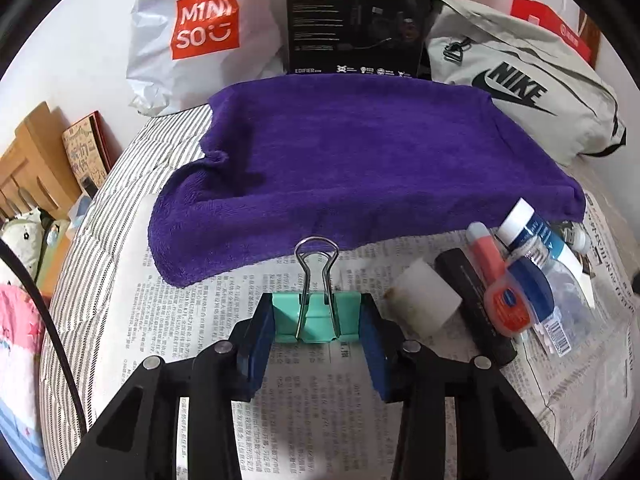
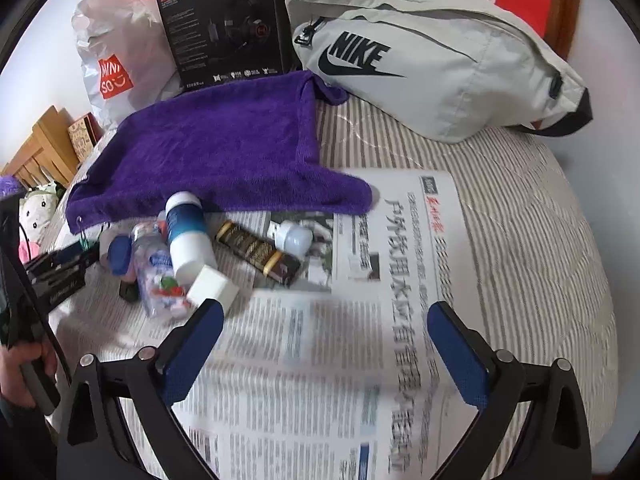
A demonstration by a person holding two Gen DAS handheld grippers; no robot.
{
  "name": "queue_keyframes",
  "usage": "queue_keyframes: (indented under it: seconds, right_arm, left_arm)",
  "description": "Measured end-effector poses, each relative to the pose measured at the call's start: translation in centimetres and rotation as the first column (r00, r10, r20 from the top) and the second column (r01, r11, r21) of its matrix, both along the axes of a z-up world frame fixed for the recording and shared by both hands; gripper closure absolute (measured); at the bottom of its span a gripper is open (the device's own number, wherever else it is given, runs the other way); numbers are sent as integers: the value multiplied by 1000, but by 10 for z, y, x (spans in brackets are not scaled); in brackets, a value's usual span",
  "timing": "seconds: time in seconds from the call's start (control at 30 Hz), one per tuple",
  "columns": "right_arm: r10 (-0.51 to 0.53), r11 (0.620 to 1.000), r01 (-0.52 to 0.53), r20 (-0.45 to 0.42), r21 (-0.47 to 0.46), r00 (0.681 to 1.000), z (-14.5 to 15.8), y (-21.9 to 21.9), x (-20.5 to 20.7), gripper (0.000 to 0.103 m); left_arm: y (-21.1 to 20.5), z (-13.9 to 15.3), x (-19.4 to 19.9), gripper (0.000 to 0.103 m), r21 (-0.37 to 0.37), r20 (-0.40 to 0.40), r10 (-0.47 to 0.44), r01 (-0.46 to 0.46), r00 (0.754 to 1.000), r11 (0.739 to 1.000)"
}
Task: Organize rigid objects
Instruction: 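Grasp the mint-green binder clip with the left gripper while the right gripper approaches the white cap, then grasp the small white cap with the right gripper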
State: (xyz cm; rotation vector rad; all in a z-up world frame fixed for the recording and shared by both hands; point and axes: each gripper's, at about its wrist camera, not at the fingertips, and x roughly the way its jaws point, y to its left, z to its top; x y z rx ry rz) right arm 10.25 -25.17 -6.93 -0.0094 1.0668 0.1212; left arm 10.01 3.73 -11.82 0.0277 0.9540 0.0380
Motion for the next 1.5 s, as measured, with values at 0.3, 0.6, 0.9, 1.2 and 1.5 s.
queue_keyframes:
  seconds: [0.3,0.6,0.9,1.2,1.5]
  right_arm:
    - [82,997,-82,-22,-12,996,-28,13,48,40]
    - [78,997,-78,-11,21,997,-48,15,64,46]
    - [128,991,-126,62,-41,990,-47,21,56,43]
    - [118,993,-115,106,-34,987,-49,20,52,42]
    - [112,994,-110,124,-23,986,-49,18,51,41]
  left_arm:
    - [5,0,0,64,-31,-2,-5,5,1000,1000]
    - [1,0,-2,63,-19,10,-10,10,1000,1000]
    - [3,0,-3,63,-24,16,-6,7,1000,1000]
    - [4,-1,-4,63,-28,28,-1,2,1000,1000]
    - [4,-1,-5,63,-27,47,-2,4,999,1000]
